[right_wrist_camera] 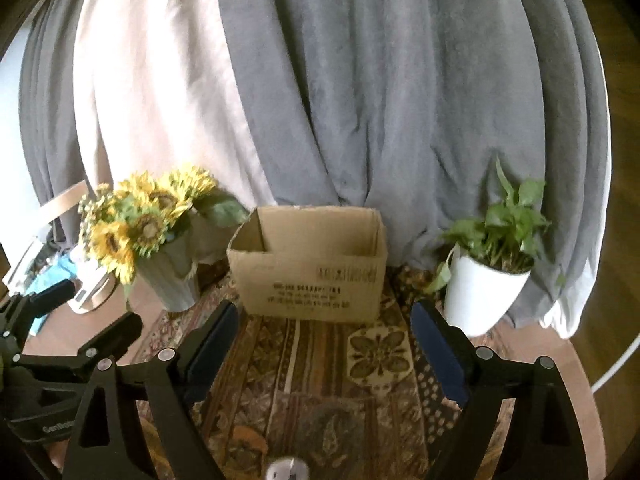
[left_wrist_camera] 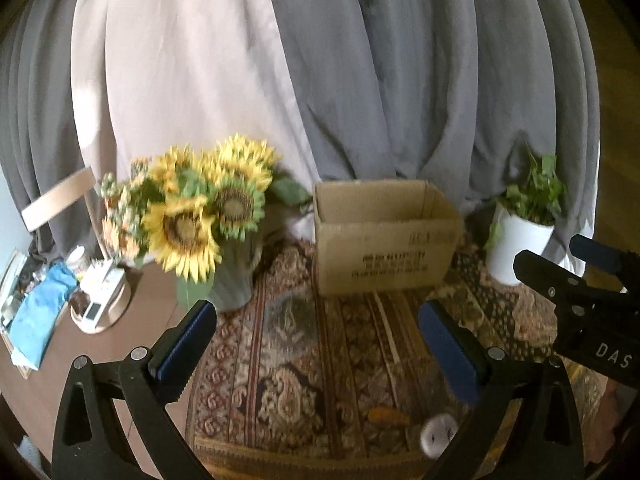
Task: Organize rigid objects
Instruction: 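Withdraw both open tools from the box toward the remaining table items, then grasp the silver egg-shaped object with the right tool while the left tool grasps the brown wooden piece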
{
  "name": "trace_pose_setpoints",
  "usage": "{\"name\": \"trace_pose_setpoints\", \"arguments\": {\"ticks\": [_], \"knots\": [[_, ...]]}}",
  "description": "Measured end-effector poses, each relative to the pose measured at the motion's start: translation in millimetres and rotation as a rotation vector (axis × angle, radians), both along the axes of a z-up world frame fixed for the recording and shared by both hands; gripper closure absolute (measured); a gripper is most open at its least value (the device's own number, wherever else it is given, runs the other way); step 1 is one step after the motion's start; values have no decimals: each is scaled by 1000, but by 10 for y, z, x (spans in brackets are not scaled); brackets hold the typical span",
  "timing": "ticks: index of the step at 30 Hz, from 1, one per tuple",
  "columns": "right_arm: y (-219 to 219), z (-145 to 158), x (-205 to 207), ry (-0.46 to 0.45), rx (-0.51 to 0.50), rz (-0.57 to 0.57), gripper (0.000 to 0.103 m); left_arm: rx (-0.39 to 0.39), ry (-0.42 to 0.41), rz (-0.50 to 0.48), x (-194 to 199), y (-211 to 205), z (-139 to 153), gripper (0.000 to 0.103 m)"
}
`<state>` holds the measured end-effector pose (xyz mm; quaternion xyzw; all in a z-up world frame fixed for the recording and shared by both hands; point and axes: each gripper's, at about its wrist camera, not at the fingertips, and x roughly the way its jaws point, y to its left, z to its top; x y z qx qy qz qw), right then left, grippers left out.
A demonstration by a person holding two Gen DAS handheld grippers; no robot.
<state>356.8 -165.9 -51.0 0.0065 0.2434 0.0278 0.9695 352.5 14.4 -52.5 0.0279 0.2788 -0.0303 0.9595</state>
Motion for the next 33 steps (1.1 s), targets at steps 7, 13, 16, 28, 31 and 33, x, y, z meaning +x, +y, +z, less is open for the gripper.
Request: {"name": "trace_pose_setpoints", "arguments": {"ticks": [7, 13, 16, 28, 31, 33], "knots": [[128, -356, -243, 71, 14, -8, 14, 22, 54, -12, -220, 108, -328, 0], [178, -760, -357, 211, 47, -8, 14, 42, 112, -23, -329, 176, -583, 0], [217, -948, -399, 255, 54, -11, 14, 48, 151, -28, -348, 205, -739, 0], [327, -1571, -336, 401, 93, -9, 15, 74, 256, -74, -213, 237, -1209, 0], [323, -1714, -272, 439, 110, -10, 18, 68, 276, -94, -147, 223, -1304, 0], [312, -1788, -242, 458, 117, -16, 23, 68, 288, -109, -100, 202, -1372, 1]]}}
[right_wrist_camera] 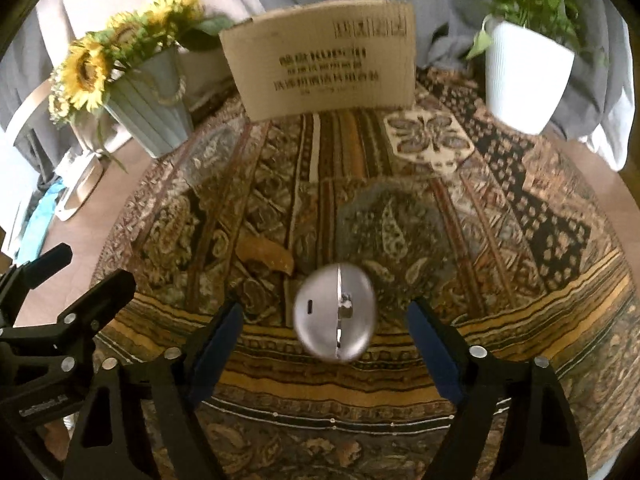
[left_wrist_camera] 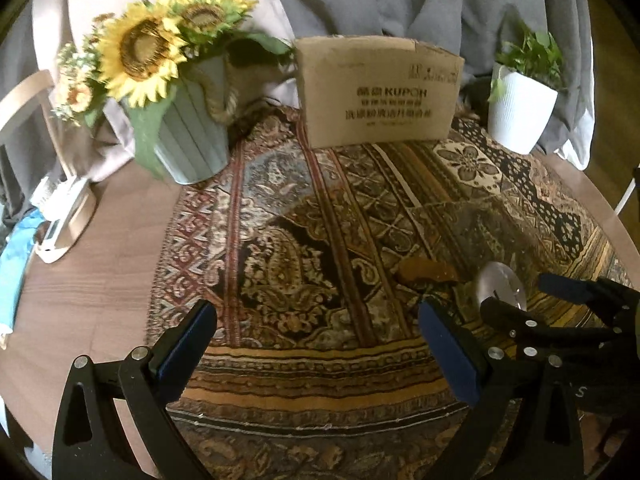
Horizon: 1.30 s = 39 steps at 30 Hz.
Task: Organize rigid objects
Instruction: 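Grasp the silver egg-shaped object with the right tool while the left tool grasps the brown wooden piece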
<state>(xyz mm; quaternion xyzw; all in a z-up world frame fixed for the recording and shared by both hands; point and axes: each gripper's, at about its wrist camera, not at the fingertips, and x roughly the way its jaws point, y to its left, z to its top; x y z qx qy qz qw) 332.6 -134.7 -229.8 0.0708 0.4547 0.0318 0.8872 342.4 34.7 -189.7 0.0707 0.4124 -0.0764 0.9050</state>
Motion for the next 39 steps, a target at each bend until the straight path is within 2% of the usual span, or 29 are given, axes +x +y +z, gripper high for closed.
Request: {"name": "trace_pose_setpoints", "arguments": {"ticks": [10, 15, 21, 25, 30, 32, 35, 39], "knots": [[-25, -269, 109, 69, 27, 1, 38, -91, 77, -118, 230, -156, -187, 4], [-96, -270, 117, 60, 38, -20, 48, -142, 138, -196, 361, -276, -269, 7], [-243, -273, 120, 50, 42, -70, 48, -172, 181, -267, 467, -449, -336, 7], [-363, -284, 116, 47, 42, -105, 49, -162, 187, -281, 529, -567, -378, 9], [-495, -293, 115, 44, 42, -133, 49, -153, 226, -282, 612, -681, -510, 32], [-509, -293, 118, 43, 40, -131, 49, -123, 204, -274, 607, -733, -533, 33], [-490, -290, 121, 40, 37, -110, 49, -109, 183, -268, 607, -758, -539, 47], [-478, -288, 109, 38, 35, -106, 49, -114, 177, -263, 607, -752, -540, 47]]}}
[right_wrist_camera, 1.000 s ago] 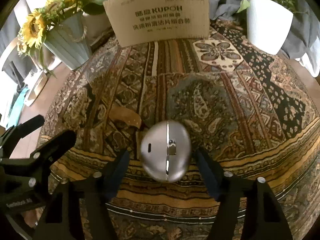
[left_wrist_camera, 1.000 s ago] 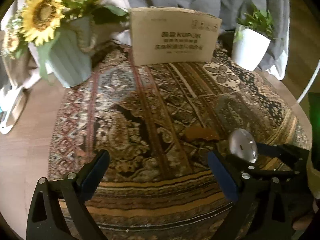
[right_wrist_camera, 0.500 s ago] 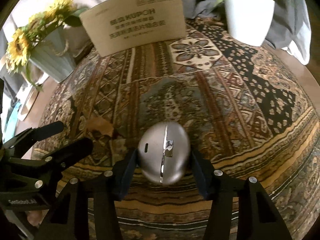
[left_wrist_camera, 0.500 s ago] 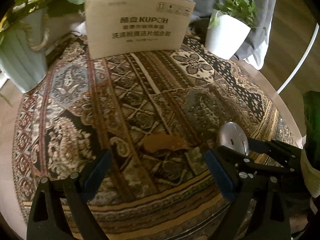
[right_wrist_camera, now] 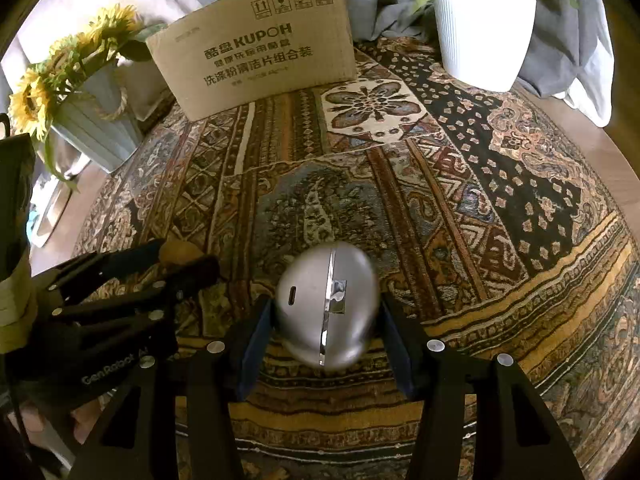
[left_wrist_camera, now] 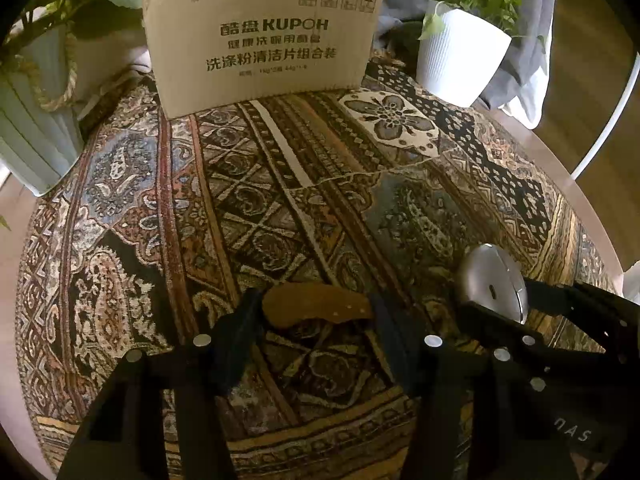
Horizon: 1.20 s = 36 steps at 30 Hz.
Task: Organize rigid objects
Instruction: 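Grasp the silver egg-shaped object with the right tool while the left tool grasps the brown wooden piece, then lift the silver object and wooden piece and carry them over the box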
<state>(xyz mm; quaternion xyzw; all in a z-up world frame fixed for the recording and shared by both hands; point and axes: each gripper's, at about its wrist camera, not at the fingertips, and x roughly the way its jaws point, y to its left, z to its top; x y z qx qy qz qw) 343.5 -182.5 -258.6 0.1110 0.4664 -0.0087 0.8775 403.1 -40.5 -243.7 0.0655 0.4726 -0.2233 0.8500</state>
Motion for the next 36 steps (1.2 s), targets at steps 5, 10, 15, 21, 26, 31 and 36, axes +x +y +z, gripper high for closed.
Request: {"name": "trace_pose_setpoints", "arguments": {"ticks": [5, 10, 15, 21, 26, 31, 36], "knots": [[0, 15, -5, -5, 3, 1, 49, -16, -6, 40, -52, 42, 65, 47], [-19, 84, -7, -17, 6, 15, 49, -21, -31, 98, -134, 97, 184, 47], [-62, 181, -23, -37, 13, 31, 49, -4, -72, 149, -239, 142, 303, 47], [-78, 310, -58, -58, 16, 60, 49, -7, -113, 188, -364, 181, 459, 47], [-72, 464, -113, -86, 20, 86, 49, -17, -157, 232, -478, 211, 653, 47], [-81, 645, -166, -127, 15, 106, 49, -17, -197, 255, -578, 212, 836, 47], [-93, 839, -205, -174, 5, 126, 49, -29, -241, 280, -666, 214, 1026, 47]]}}
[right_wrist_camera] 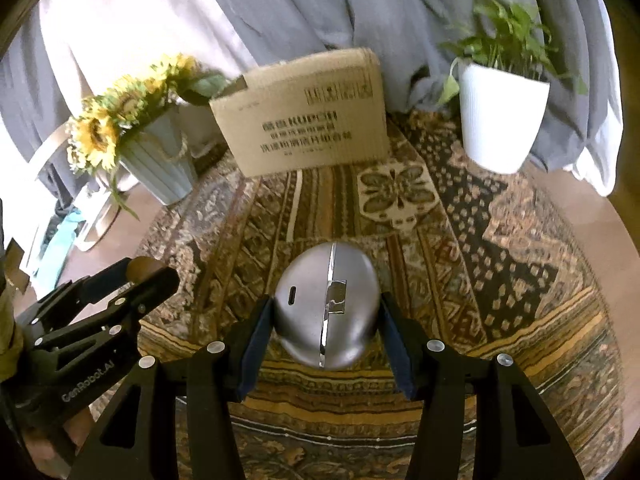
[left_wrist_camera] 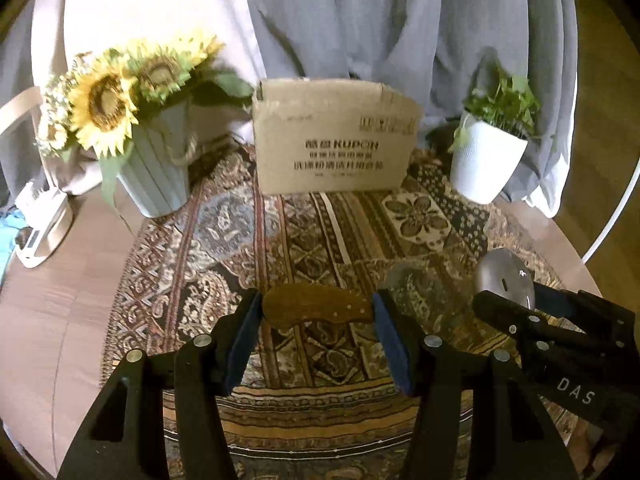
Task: Organize rigid objects
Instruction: 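Lift the silver object and wooden piece and carry them over the box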
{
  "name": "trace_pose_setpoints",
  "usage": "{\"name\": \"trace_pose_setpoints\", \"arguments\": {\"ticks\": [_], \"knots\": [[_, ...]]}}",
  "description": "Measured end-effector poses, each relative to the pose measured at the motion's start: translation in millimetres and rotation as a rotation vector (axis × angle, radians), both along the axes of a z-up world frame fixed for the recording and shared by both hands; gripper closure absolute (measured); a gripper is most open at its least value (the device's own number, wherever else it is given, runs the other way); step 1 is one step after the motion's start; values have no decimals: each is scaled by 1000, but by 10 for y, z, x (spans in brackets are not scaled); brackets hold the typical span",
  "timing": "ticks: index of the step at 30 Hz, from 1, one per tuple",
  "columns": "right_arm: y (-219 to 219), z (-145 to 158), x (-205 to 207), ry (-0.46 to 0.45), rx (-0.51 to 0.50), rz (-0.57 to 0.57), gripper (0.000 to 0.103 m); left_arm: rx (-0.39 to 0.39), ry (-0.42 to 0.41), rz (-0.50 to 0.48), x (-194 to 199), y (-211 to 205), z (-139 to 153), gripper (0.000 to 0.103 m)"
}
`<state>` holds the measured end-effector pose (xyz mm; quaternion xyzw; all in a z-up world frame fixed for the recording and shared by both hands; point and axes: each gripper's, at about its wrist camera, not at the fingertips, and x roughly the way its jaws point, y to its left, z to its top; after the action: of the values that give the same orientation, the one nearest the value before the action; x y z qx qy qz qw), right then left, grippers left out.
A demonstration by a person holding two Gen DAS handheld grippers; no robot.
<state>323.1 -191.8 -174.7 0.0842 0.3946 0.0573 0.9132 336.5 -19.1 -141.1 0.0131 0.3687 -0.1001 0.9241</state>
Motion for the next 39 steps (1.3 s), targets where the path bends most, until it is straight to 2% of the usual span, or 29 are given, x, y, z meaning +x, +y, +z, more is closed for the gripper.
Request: {"name": "trace_pose_setpoints", "arguments": {"ticks": [22, 39], "knots": [[-45, 821, -55, -219, -4, 62, 49, -7, -202, 53, -93, -43, 760, 47], [-73, 1241, 240, -347, -12, 78, 49, -8, -298, 56, 280, -100, 1153, 47]]}}
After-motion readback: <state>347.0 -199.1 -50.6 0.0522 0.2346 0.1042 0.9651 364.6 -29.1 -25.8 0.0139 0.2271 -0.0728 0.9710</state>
